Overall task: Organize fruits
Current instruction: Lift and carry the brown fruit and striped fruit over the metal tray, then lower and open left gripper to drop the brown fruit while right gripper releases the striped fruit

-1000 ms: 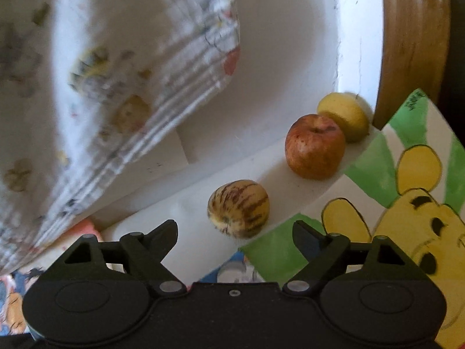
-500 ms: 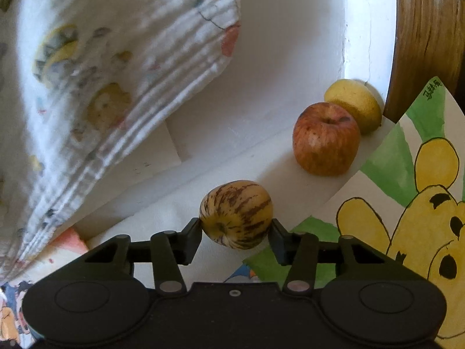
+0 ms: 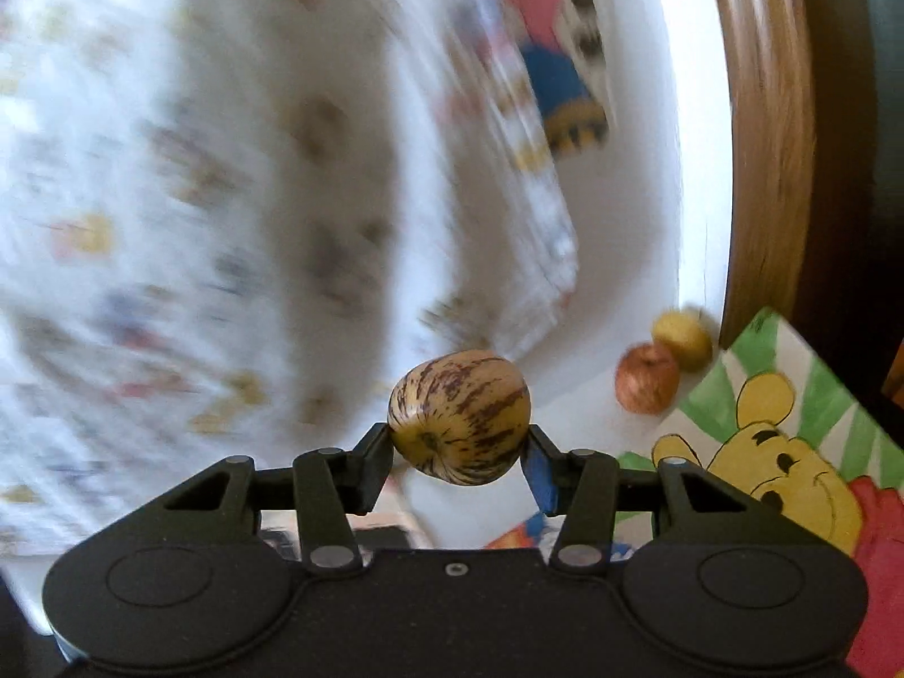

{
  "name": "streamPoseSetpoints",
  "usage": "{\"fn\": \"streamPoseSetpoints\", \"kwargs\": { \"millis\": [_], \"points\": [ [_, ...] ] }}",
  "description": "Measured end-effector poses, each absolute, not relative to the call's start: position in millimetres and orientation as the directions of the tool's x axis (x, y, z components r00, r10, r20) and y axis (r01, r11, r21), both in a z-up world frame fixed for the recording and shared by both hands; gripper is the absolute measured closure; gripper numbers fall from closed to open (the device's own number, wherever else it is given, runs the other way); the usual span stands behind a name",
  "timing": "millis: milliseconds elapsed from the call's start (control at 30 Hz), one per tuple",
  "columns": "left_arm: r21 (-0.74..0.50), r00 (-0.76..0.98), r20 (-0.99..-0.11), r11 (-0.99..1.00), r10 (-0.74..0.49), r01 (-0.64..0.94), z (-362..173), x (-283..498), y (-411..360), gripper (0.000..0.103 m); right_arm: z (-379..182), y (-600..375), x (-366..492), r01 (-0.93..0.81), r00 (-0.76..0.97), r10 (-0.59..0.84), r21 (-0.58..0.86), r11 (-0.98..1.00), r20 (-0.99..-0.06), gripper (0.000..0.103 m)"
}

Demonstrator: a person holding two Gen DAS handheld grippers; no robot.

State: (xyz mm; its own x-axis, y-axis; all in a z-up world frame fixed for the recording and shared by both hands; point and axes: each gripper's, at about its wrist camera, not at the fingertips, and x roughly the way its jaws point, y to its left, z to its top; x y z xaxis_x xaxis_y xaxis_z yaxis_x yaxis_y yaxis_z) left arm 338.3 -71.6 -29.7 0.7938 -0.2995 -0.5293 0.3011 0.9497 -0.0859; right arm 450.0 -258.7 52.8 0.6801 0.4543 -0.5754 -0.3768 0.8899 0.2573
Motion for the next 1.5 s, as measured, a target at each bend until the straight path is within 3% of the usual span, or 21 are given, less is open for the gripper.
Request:
{"fn": "streamPoseSetpoints", "kwargs": {
  "millis": [300,500,700,1100,1500],
  "points": [
    [-0.053,0.842,-0.453,0.952,-0.291,0.301,31.0,250.3,-70.8,0.055,124.4,-271.9,285.1,-0.461,0.699,0.523,0.251,0.851,-0.488,0.052],
    [-0.052,0.850,-0.431,0.949,-0.303,0.312,43.5,191.0,-63.0,0.055,116.6,-280.3,199.2,-0.468,0.699,0.532,0.256,0.846,-0.478,0.051],
    [-0.063,0.825,-0.468,0.943,-0.317,0.326,22.4,141.6,-59.4,0.054,86.0,-292.7,146.6,-0.425,0.712,0.496,0.258,0.868,-0.497,0.051],
    [-0.101,0.709,-0.610,0.923,-0.352,0.371,-52.6,110.5,-91.3,0.054,-1.7,-307.6,121.6,-0.344,0.694,0.384,0.188,0.920,-0.609,0.052],
    [-0.105,0.658,-0.675,0.926,-0.333,0.361,-85.4,122.2,-110.2,0.054,-74.1,-310.5,156.9,-0.289,0.606,0.318,0.170,0.942,-0.729,0.051]
  ]
}}
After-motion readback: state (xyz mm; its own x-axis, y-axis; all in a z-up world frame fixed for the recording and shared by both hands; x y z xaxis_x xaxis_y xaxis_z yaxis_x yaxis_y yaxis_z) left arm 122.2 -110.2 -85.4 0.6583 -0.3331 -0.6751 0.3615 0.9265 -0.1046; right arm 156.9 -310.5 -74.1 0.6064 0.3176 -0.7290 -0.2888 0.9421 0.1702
